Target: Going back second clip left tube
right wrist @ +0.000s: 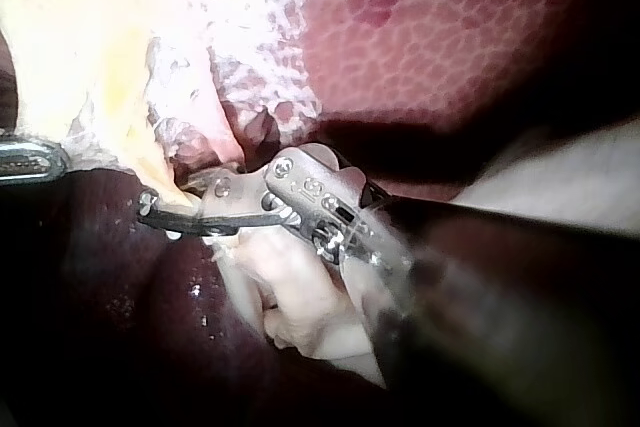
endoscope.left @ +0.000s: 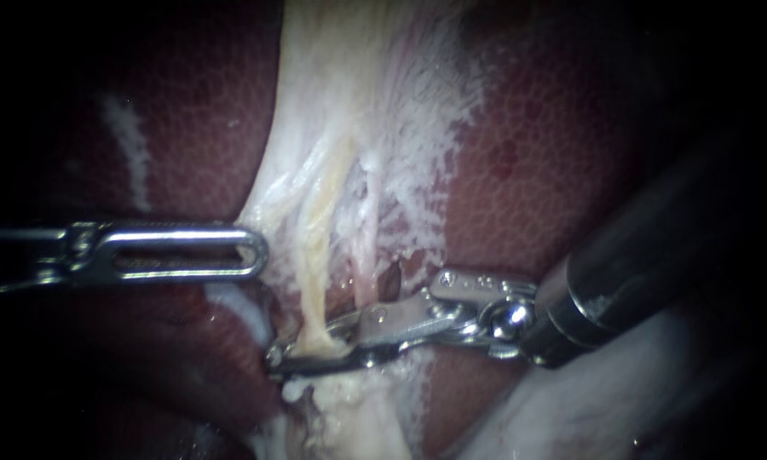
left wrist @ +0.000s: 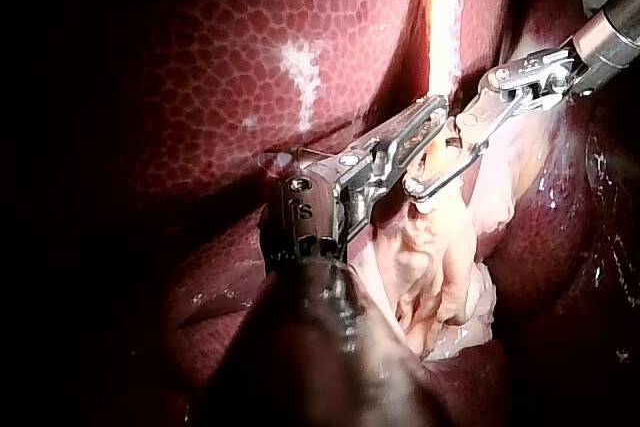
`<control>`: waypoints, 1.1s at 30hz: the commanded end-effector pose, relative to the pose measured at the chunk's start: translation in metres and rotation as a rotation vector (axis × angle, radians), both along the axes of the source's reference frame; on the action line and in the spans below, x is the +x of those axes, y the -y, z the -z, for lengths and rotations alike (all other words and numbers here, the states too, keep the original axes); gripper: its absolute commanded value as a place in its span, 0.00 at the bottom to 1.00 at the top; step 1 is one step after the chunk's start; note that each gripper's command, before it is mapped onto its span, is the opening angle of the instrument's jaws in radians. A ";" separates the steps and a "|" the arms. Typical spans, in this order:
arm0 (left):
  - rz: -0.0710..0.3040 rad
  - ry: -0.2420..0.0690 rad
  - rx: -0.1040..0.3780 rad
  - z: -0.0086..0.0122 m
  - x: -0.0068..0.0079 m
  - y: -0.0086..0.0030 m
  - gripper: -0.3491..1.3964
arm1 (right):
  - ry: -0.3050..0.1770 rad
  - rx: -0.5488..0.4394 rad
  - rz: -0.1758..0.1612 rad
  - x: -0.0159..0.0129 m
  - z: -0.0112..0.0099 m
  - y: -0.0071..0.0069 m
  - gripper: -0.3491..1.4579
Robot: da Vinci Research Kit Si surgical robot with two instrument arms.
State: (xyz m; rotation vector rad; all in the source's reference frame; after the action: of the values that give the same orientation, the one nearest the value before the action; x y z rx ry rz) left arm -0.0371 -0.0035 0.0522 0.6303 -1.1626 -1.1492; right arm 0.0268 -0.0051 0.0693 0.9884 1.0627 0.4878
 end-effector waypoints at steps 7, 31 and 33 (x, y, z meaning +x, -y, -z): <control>0.000 0.000 0.000 0.0000 0.0000 0.0000 0.00 | 0.000 0.000 0.000 -0.0001 0.0001 0.0001 0.00; 0.000 0.000 0.000 0.0000 -0.0001 0.0001 0.00 | -0.194 -0.464 0.040 0.0002 0.0014 -0.0011 0.52; 0.001 0.000 0.000 0.0000 -0.0001 0.0001 0.00 | -0.206 -0.490 0.045 0.0002 0.0014 -0.0011 0.52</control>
State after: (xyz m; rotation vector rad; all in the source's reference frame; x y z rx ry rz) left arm -0.0371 -0.0036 0.0522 0.6298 -1.1627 -1.1494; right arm 0.0269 -0.0039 0.0679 0.6304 1.2651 0.0752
